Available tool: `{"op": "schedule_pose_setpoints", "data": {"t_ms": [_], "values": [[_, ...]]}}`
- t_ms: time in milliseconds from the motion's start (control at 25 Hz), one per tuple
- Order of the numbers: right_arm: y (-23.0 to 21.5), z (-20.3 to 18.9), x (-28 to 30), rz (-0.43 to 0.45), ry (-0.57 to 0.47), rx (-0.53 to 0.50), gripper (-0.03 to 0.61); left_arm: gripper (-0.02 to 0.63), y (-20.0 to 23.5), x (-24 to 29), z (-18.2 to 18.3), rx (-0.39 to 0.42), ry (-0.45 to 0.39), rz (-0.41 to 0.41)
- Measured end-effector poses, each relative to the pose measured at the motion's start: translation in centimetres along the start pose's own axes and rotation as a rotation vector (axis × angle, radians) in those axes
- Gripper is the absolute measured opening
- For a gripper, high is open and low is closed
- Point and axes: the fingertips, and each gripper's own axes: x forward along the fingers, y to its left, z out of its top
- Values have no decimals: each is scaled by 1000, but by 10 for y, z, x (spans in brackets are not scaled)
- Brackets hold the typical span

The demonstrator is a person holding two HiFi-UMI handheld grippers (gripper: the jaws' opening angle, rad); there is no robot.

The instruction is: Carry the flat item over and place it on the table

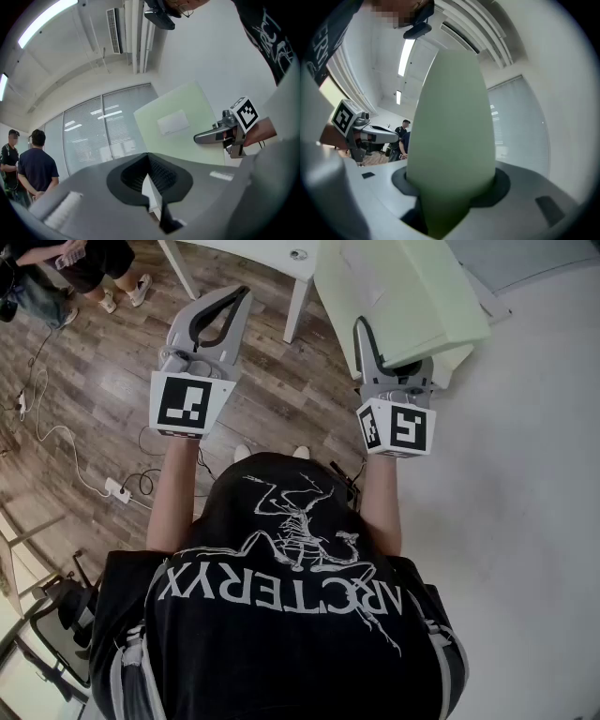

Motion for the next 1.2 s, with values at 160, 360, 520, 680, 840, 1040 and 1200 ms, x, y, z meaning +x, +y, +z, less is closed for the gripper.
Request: {"op": "schedule_pose_setpoints", "data": {"t_ms": [160,360,520,680,840,1040,1200], "values": [[1,-1,-1,3,4,-3,249,-2,-1,-1,2,-6,-2,0],[1,0,-1,4,1,6,249,-2,0,-1,1,-5,2,-1],[-1,-2,-2,3,-12,39,250,-2,0,-1,-3,-7,6,0],[-4,-3,-3,-2,-12,50,250,-2,-1,-1,-5,-9,9,-3],[-6,-2,-5,-5,-3,45,250,-2,0,-2,-2,-6,10,-4],[-11,-12,-7,-7,8,67,250,0,-4,0,-5,-12,14,8],[-32,-31,-3,-10,22,77,250,0,-11,19,-14,-17,25,18]]}}
